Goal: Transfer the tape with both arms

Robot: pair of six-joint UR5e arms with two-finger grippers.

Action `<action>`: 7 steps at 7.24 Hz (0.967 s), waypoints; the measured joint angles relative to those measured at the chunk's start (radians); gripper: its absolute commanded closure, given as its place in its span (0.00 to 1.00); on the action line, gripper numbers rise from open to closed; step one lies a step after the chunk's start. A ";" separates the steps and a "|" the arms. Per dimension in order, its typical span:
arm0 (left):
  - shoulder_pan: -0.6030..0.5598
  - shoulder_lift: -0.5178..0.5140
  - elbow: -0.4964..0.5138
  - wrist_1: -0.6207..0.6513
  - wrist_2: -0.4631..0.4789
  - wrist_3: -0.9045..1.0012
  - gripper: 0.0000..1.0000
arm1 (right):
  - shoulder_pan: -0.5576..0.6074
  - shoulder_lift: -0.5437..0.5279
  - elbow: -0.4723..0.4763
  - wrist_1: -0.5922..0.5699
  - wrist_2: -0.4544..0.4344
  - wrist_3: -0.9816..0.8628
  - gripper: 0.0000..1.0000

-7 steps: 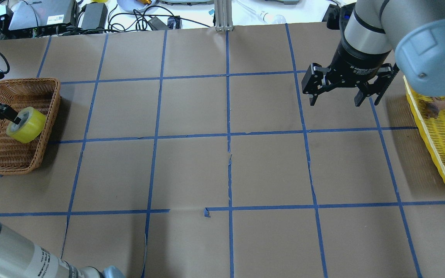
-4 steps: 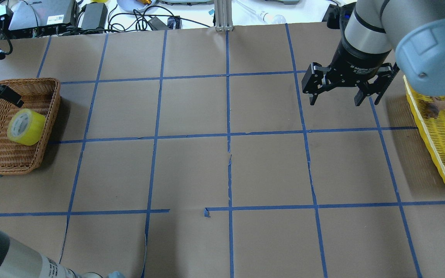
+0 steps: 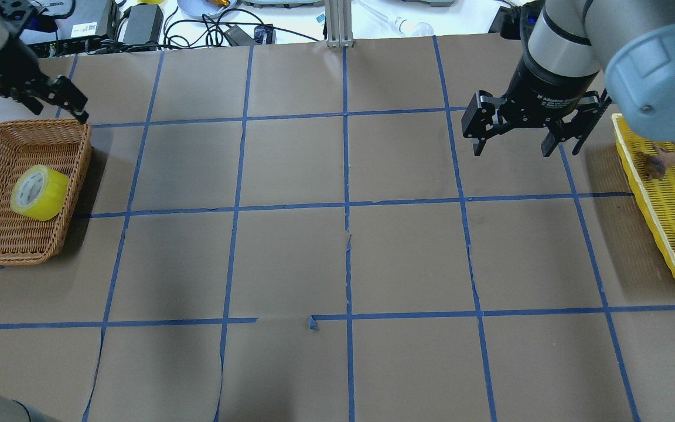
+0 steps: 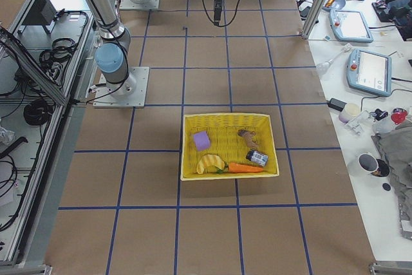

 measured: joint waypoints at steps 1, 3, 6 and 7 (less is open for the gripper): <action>-0.079 0.031 -0.014 -0.028 -0.001 -0.131 0.05 | -0.001 -0.001 0.000 0.000 0.000 0.001 0.00; -0.198 0.072 -0.033 -0.065 -0.007 -0.341 0.05 | 0.000 -0.001 0.002 -0.002 -0.002 0.003 0.00; -0.321 0.101 -0.052 -0.072 -0.027 -0.468 0.05 | 0.003 -0.001 0.006 -0.004 -0.002 0.008 0.00; -0.338 0.111 -0.061 -0.075 -0.036 -0.473 0.05 | 0.003 -0.001 0.007 -0.005 -0.002 0.010 0.00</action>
